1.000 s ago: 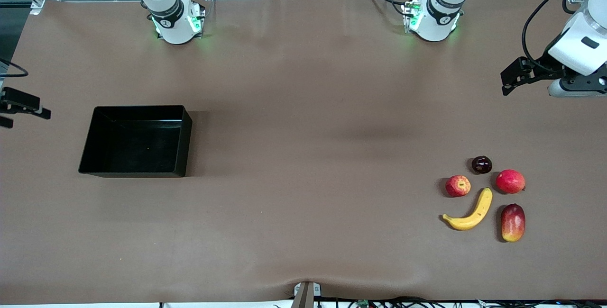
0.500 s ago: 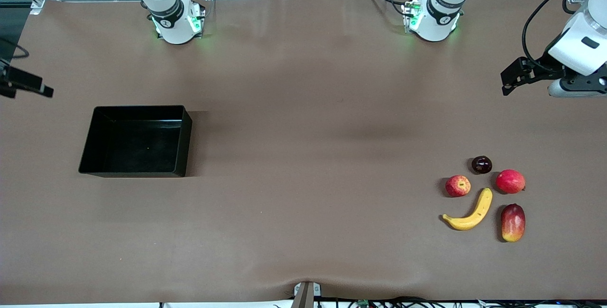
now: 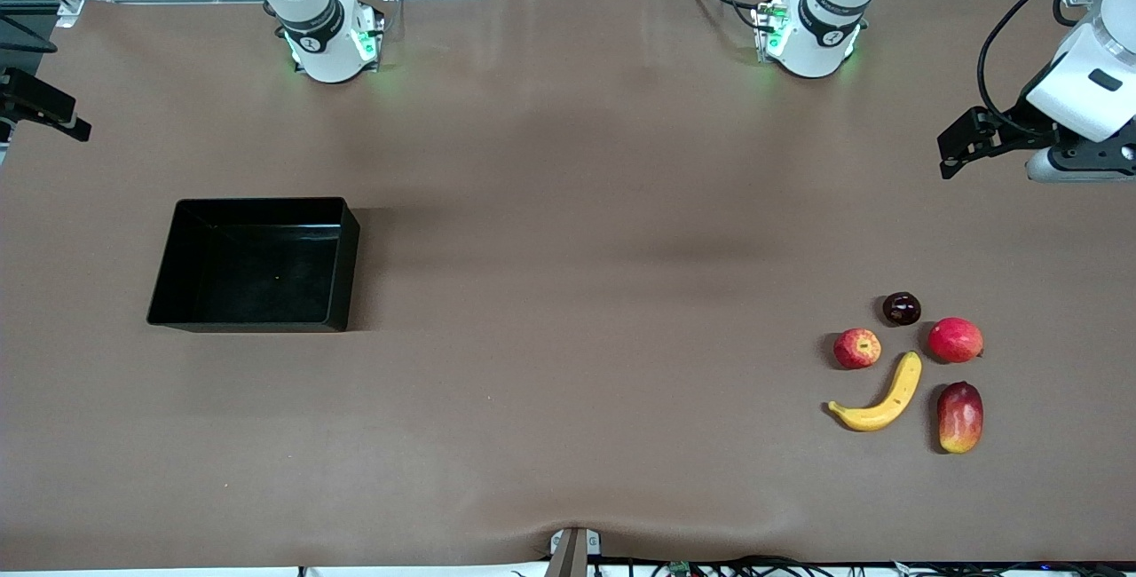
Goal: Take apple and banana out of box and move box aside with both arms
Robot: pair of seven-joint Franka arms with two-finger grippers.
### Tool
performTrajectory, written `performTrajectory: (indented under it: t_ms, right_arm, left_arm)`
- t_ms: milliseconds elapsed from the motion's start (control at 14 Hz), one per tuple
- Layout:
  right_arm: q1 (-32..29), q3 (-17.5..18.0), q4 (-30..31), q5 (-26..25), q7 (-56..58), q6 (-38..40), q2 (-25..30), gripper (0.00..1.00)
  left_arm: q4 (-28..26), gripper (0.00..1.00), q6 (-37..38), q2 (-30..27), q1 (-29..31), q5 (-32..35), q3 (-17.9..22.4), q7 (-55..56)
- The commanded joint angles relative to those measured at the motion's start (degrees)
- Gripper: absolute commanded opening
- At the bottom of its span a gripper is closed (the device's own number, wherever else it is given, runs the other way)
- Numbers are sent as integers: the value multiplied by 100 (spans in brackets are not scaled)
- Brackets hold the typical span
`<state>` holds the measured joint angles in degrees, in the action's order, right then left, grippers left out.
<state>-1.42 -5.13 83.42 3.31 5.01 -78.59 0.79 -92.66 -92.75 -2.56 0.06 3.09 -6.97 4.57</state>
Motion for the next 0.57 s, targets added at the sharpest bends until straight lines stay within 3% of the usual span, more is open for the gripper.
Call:
performTrajectory:
  t_ms: [0, 500]
  right_arm:
    - [-34, -15, 131, 231, 79, -112, 115, 100]
    - [-96, 11, -62, 20, 79, -191, -122, 100]
  left_arm:
    - [151, 100, 11, 1, 20, -107, 29, 0]
    - [240, 100, 116, 1, 20, -116, 29, -88]
